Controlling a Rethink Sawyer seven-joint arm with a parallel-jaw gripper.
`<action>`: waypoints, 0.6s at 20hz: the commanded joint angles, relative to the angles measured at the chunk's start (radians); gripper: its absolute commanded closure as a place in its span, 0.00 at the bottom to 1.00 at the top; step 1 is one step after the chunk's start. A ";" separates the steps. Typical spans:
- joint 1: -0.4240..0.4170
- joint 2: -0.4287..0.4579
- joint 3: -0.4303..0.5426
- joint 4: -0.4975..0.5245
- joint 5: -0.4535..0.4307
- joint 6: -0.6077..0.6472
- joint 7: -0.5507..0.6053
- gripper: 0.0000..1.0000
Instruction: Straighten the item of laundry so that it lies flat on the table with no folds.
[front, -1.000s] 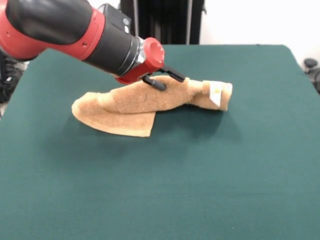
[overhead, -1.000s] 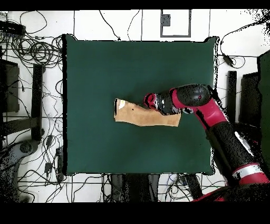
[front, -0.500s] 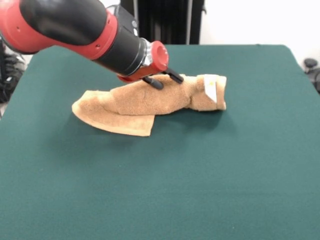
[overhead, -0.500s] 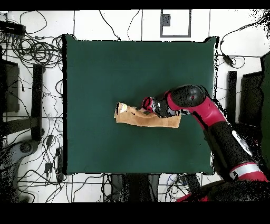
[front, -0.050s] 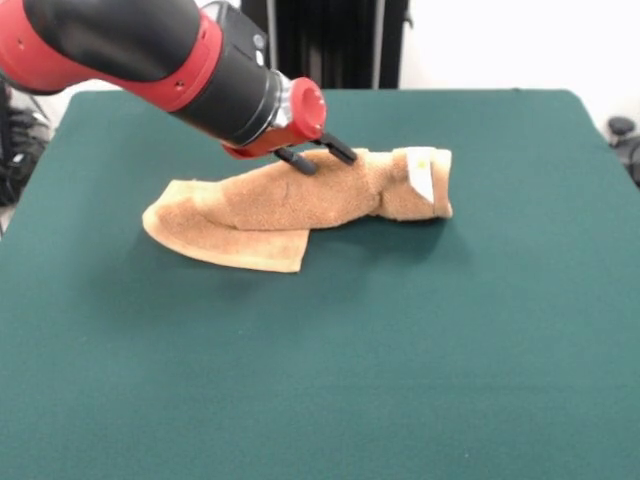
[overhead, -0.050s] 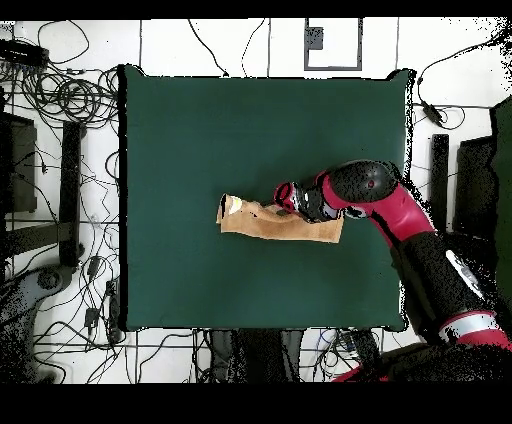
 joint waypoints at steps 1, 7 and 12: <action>0.044 0.020 -0.057 0.076 0.067 0.057 0.217 0.00; 0.060 -0.033 -0.084 0.132 0.114 0.088 0.262 0.00; 0.087 -0.084 -0.123 0.148 0.153 0.184 0.314 0.00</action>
